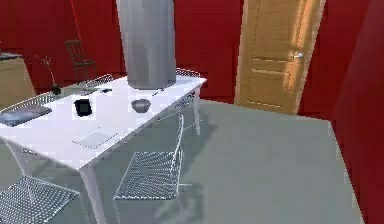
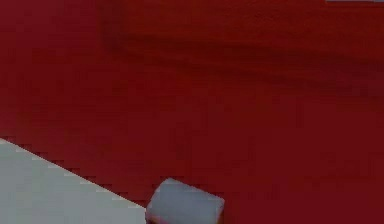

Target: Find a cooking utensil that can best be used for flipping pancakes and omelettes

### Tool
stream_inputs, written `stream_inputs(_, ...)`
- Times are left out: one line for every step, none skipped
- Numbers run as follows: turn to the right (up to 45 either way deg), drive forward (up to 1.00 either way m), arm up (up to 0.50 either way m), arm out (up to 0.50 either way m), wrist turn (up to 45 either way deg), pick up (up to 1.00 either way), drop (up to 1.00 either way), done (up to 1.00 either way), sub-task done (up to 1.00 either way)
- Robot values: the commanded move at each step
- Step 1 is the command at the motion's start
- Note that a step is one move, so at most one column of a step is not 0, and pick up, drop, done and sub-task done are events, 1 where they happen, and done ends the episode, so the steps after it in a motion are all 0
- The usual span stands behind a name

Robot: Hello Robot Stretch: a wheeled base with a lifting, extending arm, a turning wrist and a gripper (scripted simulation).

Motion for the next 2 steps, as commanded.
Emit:
stream_inputs(24.0, 0.0, 0.0, 0.0, 0.0, 0.0, 0.0, 0.0, 0.0)
stream_inputs(0.0, 1.0, 0.0, 0.0, 0.0, 0.0, 0.0, 0.0, 0.0)
